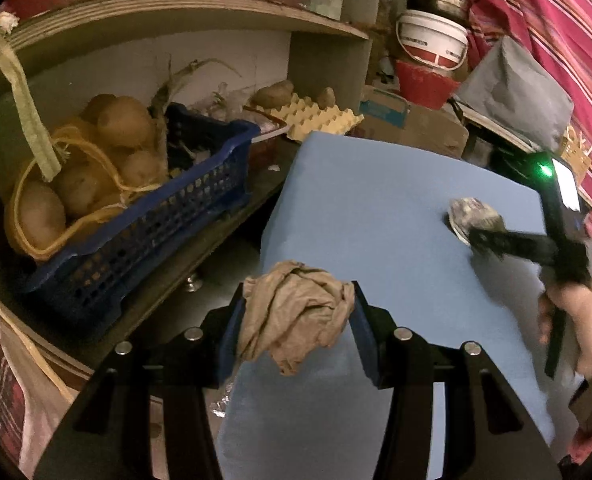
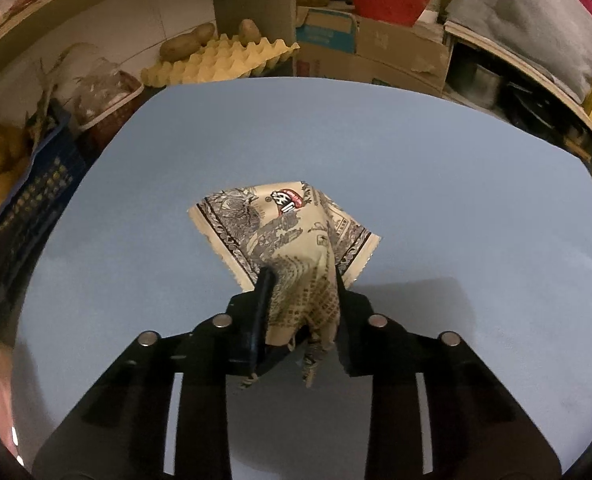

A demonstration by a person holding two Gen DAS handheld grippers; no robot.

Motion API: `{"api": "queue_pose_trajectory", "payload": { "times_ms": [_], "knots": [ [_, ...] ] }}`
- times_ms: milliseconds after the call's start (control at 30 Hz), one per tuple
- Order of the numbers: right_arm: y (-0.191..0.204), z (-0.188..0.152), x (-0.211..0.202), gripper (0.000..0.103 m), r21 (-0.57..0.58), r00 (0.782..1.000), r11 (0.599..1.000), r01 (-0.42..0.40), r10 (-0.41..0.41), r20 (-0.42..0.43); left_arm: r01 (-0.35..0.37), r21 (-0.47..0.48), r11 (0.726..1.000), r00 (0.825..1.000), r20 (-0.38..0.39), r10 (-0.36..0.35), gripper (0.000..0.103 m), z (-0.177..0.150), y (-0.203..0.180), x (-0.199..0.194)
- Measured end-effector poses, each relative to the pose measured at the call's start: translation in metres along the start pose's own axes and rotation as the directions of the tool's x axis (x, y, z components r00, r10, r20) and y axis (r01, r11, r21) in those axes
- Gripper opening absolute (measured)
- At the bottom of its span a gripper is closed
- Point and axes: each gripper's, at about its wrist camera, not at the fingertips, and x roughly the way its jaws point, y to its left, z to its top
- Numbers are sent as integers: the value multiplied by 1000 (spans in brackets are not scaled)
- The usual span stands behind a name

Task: Collect trash
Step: 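Carry the packet and cloth over the basket and open both tools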

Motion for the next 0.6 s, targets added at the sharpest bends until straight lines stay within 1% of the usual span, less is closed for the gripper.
{"api": "queue_pose_trajectory", "payload": {
  "times_ms": [133, 233, 333, 467, 600],
  "knots": [
    [-28, -18, -23, 25, -9, 1000, 1000, -9, 9, 7, -12, -21, 1000, 1000, 6, 12, 49, -2, -11, -2],
    [-58, -32, -51, 24, 6, 999, 1000, -11, 11, 37, -21, -23, 999, 1000, 8, 22, 49, -4, -24, -5],
    [-98, -48, -90, 24, 19, 996, 1000, -3, 2, 87, -20, -14, 1000, 1000, 20, 20, 49, -2, -45, -12],
    [-153, -68, -140, 25, 48, 988, 999, 8, -16, 153, 0, 21, 1000, 999, 49, -1, 49, 2, -93, -26],
    [-219, -94, -185, 25, 92, 976, 995, 35, -54, 212, 31, 57, 998, 996, 77, -36, 49, 5, -147, -41]
  ]
}}
